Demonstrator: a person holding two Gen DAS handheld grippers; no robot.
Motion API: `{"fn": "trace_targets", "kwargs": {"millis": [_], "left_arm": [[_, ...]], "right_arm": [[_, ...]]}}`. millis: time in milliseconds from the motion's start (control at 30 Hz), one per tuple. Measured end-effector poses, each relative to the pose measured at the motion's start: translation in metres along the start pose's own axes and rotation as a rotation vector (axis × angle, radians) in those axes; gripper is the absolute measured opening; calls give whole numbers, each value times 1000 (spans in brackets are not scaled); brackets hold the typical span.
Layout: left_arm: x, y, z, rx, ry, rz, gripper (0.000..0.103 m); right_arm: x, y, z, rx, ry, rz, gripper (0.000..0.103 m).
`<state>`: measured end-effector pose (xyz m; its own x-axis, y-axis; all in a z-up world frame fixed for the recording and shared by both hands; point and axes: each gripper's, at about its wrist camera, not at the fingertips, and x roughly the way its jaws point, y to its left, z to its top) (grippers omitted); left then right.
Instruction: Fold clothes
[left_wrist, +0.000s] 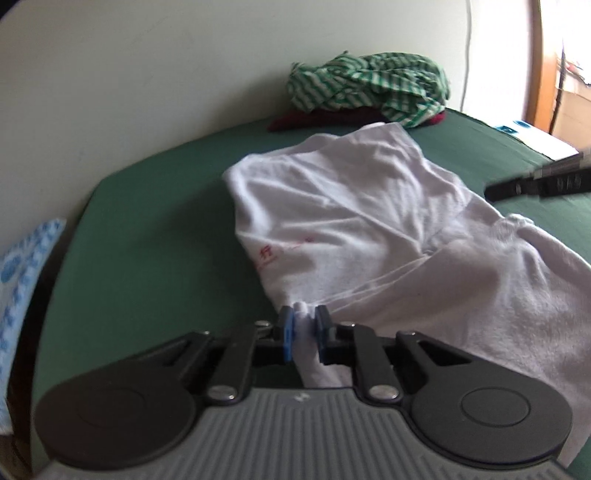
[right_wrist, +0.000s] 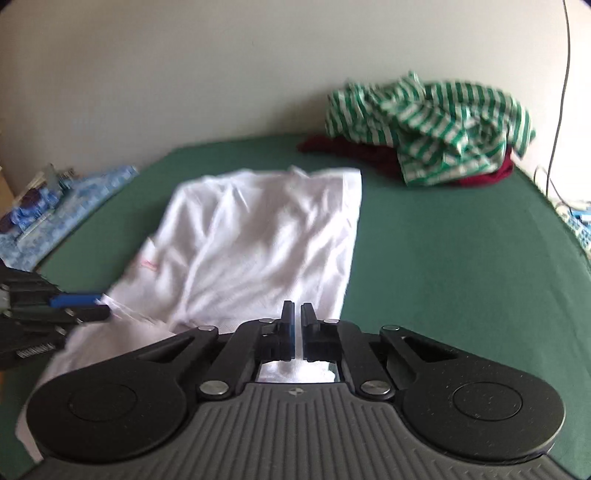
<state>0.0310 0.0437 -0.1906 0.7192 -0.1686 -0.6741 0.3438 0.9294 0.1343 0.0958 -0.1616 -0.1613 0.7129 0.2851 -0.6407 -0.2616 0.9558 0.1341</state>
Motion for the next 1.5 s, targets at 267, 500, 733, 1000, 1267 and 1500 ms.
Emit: {"fn": "trace_targets", "kwargs": {"millis": [267, 500, 733, 1000, 1267, 1500], "left_arm": [[-1, -9, -2, 59, -16, 40, 15], [-1, -10, -3, 53, -21, 37, 14], [0, -10, -3, 37, -25, 43, 15], [-8, 0, 2, -30, -47, 14, 20], [18, -24, 10, 96, -35, 136, 25], [-36, -1, 0, 21, -22, 153, 25]], "right_arm": [[-38, -13, -7, 65, -39, 119, 39], [-20, 8, -18, -76, 38, 47, 10], [-8, 1, -13, 4, -38, 62, 7], [-42, -23, -14, 112, -61, 68, 31], [-41, -5, -51, 89, 28, 73, 26], [-74, -16, -56, 121, 6, 70, 37]]}}
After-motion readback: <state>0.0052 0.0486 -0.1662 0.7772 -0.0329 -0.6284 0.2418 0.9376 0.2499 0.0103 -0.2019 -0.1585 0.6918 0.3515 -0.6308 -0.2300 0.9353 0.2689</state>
